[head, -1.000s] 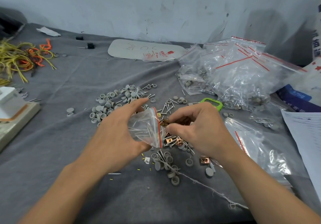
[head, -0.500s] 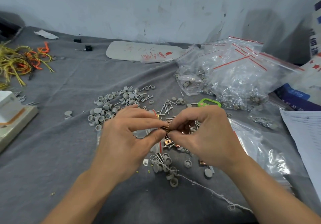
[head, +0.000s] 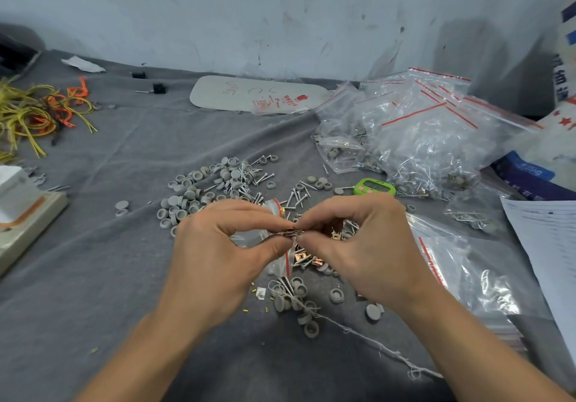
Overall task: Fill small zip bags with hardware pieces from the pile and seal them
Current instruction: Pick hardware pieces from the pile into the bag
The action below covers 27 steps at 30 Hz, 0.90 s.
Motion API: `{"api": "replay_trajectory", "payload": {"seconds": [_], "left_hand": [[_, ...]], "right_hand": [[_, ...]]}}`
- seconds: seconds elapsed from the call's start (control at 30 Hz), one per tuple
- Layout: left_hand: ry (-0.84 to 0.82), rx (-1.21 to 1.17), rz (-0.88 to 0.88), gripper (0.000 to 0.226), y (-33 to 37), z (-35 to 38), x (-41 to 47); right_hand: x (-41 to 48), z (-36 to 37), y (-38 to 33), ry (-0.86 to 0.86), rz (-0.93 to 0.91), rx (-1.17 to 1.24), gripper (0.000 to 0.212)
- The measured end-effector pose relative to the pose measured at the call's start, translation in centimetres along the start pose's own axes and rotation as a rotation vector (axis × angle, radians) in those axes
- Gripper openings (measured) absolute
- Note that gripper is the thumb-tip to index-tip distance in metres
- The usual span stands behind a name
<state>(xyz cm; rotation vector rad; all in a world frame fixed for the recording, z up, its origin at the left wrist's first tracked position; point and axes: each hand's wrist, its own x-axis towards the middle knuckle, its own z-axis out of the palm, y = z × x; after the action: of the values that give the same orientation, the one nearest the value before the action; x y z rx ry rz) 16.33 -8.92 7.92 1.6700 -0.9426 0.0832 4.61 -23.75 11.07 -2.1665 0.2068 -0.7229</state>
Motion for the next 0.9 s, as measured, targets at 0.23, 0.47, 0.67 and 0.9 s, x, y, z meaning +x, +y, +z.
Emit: {"api": "replay_trajectory", "payload": {"seconds": [0.23, 0.47, 0.67, 0.9], "left_hand": [[-0.021, 0.028, -0.007, 0.045, 0.3, 0.0, -0.5], [-0.018, -0.104, -0.037, 0.031, 0.0, 0.4, -0.4], [0.008, 0.106, -0.075, 0.043, 0.0, 0.6, -0.4], [-0.356, 0.402, -0.249, 0.126, -0.7, -1.0, 0.5]], "right_hand": [[0.6, 0.2, 0.4, -0.07, 0.312, 0.384, 0.019], [0.6, 1.0, 0.4, -0.182, 0.627, 0.711, 0.02], [1.3, 0.2, 1.7, -0.167, 0.57, 0.458, 0.026], [2.3, -1.8, 5.2, -0.209, 0.447, -0.649, 0.018]]}}
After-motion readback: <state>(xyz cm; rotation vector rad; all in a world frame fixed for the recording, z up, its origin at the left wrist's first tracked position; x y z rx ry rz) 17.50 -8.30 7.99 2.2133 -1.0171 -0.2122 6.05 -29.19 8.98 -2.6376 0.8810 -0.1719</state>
